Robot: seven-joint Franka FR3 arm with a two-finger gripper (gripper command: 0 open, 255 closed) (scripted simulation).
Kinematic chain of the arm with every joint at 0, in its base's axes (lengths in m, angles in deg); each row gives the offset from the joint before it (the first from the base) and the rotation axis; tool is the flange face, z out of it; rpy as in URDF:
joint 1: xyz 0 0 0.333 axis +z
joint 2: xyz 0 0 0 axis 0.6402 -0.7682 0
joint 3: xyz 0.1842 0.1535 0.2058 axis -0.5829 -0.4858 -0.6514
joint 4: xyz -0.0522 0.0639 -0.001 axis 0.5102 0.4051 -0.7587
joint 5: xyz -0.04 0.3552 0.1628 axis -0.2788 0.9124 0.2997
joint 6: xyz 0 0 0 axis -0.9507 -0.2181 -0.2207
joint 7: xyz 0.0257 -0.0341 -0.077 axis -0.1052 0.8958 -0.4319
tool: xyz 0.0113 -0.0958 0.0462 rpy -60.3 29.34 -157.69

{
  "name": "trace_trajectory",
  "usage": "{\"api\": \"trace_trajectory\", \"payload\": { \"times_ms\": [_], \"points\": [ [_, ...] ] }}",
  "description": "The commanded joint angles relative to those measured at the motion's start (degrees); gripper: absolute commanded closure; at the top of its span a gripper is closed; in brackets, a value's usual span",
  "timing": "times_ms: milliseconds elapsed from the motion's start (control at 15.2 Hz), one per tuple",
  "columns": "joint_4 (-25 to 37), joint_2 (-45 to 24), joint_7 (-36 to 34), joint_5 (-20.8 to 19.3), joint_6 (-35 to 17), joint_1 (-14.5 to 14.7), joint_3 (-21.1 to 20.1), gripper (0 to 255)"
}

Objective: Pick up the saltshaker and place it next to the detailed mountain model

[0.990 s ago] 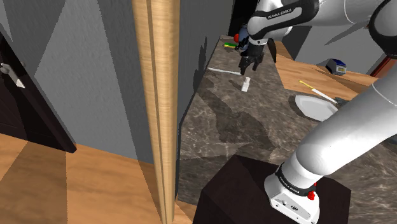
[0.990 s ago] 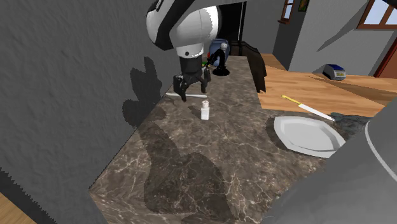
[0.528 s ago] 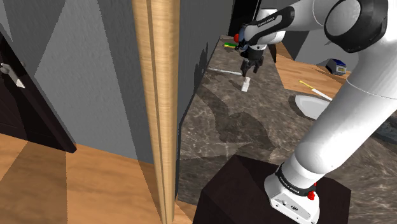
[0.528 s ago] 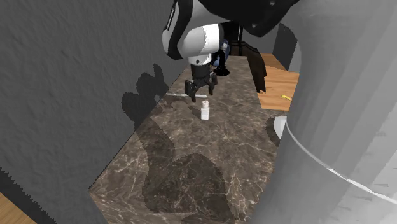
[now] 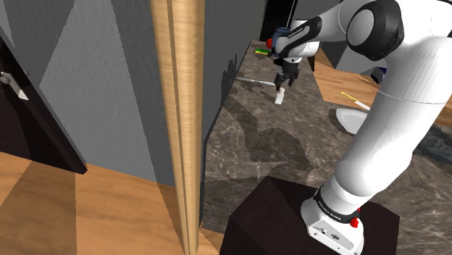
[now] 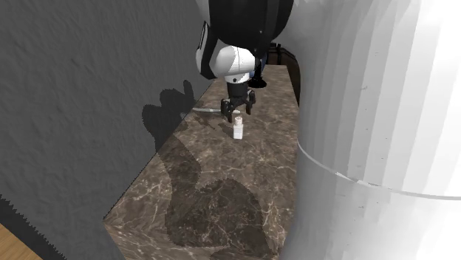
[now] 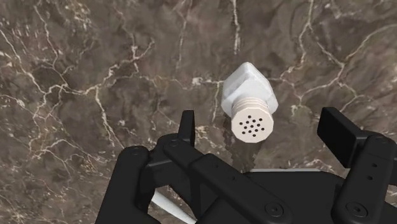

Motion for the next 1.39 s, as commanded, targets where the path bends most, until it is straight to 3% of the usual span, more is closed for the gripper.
{"api": "trace_trajectory", "payload": {
  "times_ms": [0, 594, 660, 1320],
  "points": [
    [-0.3, -1.1, 0.3, 0.5, -1.4, -0.2, -0.1, 0],
    [-0.8, -1.8, 0.5, 0.9, -2.4, -0.4, -0.2, 0],
    [-0.8, -1.8, 0.5, 0.9, -2.4, -0.4, -0.2, 255],
    [-0.4, -1.4, 0.4, 0.7, -1.7, -0.3, -0.1, 255]
  ]
}}
